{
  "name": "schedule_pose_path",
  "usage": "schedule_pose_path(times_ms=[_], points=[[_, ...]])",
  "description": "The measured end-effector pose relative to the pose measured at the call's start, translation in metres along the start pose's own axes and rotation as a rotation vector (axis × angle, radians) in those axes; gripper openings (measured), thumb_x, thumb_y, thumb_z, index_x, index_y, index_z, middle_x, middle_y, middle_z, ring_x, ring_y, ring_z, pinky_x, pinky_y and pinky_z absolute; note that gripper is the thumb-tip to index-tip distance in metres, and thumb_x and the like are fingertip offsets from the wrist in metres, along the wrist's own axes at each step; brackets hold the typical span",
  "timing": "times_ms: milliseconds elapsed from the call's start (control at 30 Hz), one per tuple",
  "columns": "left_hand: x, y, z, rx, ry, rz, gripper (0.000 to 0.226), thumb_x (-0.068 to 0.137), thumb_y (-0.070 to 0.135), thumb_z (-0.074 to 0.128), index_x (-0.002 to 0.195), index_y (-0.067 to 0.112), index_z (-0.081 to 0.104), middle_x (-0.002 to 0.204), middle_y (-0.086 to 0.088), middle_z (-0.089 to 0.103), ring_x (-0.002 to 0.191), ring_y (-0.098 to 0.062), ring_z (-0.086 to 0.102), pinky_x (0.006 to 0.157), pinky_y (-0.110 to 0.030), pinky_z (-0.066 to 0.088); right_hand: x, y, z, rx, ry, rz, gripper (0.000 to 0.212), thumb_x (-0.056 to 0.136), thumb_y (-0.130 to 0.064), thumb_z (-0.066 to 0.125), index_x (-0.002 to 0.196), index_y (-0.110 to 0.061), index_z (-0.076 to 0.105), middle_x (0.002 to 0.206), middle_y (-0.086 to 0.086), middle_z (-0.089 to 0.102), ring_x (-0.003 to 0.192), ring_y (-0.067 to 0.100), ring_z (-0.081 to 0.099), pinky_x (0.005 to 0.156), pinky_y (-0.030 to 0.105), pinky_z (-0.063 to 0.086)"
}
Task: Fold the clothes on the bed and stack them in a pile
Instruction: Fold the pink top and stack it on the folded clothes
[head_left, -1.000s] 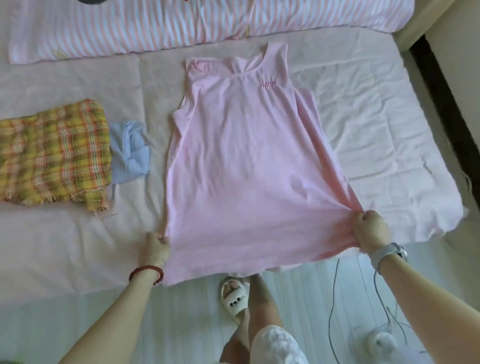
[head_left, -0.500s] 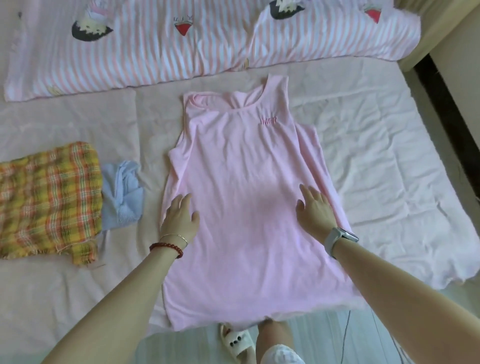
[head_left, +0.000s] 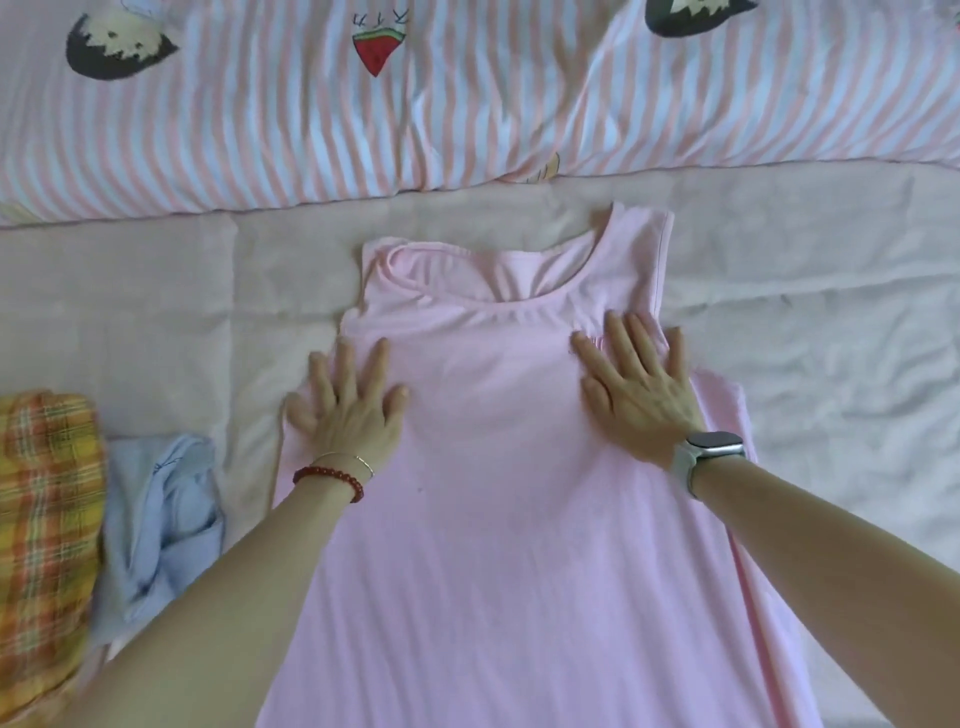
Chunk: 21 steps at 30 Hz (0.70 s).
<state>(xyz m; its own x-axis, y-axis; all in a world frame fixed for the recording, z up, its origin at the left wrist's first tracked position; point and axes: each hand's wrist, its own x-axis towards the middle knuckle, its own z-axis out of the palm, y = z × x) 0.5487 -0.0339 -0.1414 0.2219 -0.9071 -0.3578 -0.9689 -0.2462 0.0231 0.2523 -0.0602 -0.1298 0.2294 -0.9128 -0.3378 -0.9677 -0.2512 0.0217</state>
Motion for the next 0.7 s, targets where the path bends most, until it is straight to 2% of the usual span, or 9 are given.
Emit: schedule_pose_path(times_ms=[100,133,200,267,400,500,600,667,700], points=[[0.037,0.017,-0.021,-0.154,0.237,0.015,0.053,0.092,0.034,0.047,0.141,0.019,0.034,0.147,-0.009,0.032,0.136,-0.027,0.027,0.102,-0.045,0.020,0.026,0.006,-0.011,0.049,0.008,0.009,0.060,0.092,-0.043,0.006,0.147,-0.026,0.021,0.155,0.007,0.016,0.143,0.026,0.012,0.108,0.057,0.005],[0.052,0.023,-0.030,-0.229,0.261,0.025,0.050,0.091,0.030,0.050,0.137,0.014,0.039,0.141,-0.011,0.041,0.130,-0.028,0.035,0.099,-0.043,0.024,0.037,0.010,-0.014,0.066,0.016,0.020,0.057,0.094,-0.042,0.009,0.148,-0.026,0.018,0.156,0.006,0.013,0.143,0.025,0.009,0.109,0.058,0.002],[0.082,0.034,-0.050,-0.444,0.220,0.047,0.044,0.091,0.022,0.051,0.132,0.007,0.042,0.130,-0.016,0.050,0.121,-0.034,0.044,0.098,-0.042,0.034,0.060,0.020,-0.023,0.092,0.043,0.047,0.051,0.098,-0.035,0.020,0.148,-0.025,0.016,0.156,0.002,0.010,0.144,0.024,0.004,0.109,0.058,0.001],[0.110,0.041,-0.067,-0.603,0.140,0.049,0.045,0.092,0.012,0.048,0.136,0.006,0.039,0.134,-0.016,0.047,0.123,-0.034,0.042,0.102,-0.040,0.034,0.085,0.031,-0.035,0.162,0.096,0.097,0.050,0.098,-0.022,0.031,0.146,-0.023,0.020,0.156,0.001,0.011,0.144,0.022,0.003,0.111,0.054,0.005],[0.140,0.037,-0.087,-0.463,-0.039,0.249,0.060,0.085,0.001,0.059,0.140,0.012,0.039,0.143,-0.013,0.037,0.133,-0.025,0.033,0.108,-0.025,0.021,0.119,0.048,-0.062,0.307,0.099,0.195,0.064,0.090,-0.002,0.035,0.147,-0.023,0.016,0.157,-0.002,0.006,0.144,0.022,0.001,0.115,0.042,0.013],[0.152,0.028,-0.095,-0.313,-0.070,0.375,0.054,0.079,0.004,0.068,0.130,0.011,0.053,0.135,-0.012,0.049,0.126,-0.028,0.042,0.103,-0.024,0.022,0.131,0.052,-0.076,0.390,0.037,0.213,0.061,0.090,-0.004,0.039,0.147,-0.017,0.019,0.149,0.007,0.028,0.140,0.025,0.018,0.111,0.042,0.022],[0.156,0.025,-0.102,-0.201,-0.006,0.408,0.022,0.083,0.009,0.064,0.104,0.003,0.067,0.106,-0.014,0.064,0.107,-0.032,0.051,0.088,-0.027,0.027,0.133,0.052,-0.085,0.372,0.023,0.229,0.041,0.092,-0.011,0.042,0.133,-0.009,0.043,0.129,0.015,0.046,0.123,0.031,0.036,0.099,0.042,0.031],[0.154,0.027,-0.110,-0.321,0.099,0.377,0.008,0.082,0.010,0.065,0.084,0.002,0.068,0.082,-0.010,0.064,0.087,-0.028,0.055,0.070,-0.024,0.028,0.129,0.051,-0.091,0.388,0.101,0.245,0.029,0.092,-0.013,0.042,0.117,-0.005,0.054,0.117,0.016,0.051,0.114,0.032,0.042,0.091,0.040,0.035],[0.151,0.028,-0.115,-0.413,0.130,0.326,0.007,0.081,0.011,0.066,0.079,0.004,0.066,0.077,-0.006,0.061,0.081,-0.024,0.054,0.065,-0.021,0.027,0.127,0.051,-0.095,0.401,0.148,0.256,0.025,0.091,-0.013,0.043,0.111,-0.003,0.055,0.113,0.017,0.052,0.110,0.032,0.044,0.086,0.039,0.036]])
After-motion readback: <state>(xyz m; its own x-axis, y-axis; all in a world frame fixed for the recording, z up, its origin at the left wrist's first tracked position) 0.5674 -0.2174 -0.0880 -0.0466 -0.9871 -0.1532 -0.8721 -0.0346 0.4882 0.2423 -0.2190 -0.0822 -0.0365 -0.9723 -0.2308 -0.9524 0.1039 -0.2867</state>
